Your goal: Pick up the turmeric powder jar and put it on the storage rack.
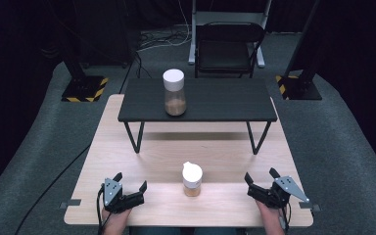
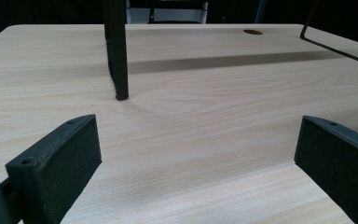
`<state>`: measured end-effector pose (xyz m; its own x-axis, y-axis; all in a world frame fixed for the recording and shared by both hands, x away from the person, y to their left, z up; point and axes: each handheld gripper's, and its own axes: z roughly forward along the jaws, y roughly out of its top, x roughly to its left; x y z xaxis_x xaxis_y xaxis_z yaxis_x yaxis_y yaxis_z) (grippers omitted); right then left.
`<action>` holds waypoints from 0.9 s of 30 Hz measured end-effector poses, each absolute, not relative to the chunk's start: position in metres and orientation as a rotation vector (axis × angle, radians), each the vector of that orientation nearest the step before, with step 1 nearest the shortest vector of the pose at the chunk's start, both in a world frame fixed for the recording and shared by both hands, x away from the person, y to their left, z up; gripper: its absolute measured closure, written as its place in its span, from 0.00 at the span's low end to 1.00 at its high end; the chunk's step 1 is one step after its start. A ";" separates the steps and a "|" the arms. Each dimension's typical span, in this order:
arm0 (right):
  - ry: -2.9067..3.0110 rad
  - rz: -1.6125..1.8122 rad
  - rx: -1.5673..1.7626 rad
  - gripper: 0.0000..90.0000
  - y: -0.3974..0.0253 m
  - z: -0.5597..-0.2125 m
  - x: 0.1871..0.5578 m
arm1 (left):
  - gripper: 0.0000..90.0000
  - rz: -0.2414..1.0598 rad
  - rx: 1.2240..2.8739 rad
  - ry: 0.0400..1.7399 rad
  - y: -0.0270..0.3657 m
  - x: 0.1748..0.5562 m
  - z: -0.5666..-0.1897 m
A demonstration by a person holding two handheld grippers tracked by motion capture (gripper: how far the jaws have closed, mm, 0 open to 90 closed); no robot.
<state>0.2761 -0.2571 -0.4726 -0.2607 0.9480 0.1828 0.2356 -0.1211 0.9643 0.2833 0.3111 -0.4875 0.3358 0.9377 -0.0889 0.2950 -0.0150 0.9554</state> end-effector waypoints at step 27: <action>1.638 1.442 1.286 0.00 -0.242 -0.430 0.252 | 0.00 0.784 1.542 1.155 0.308 0.281 -0.488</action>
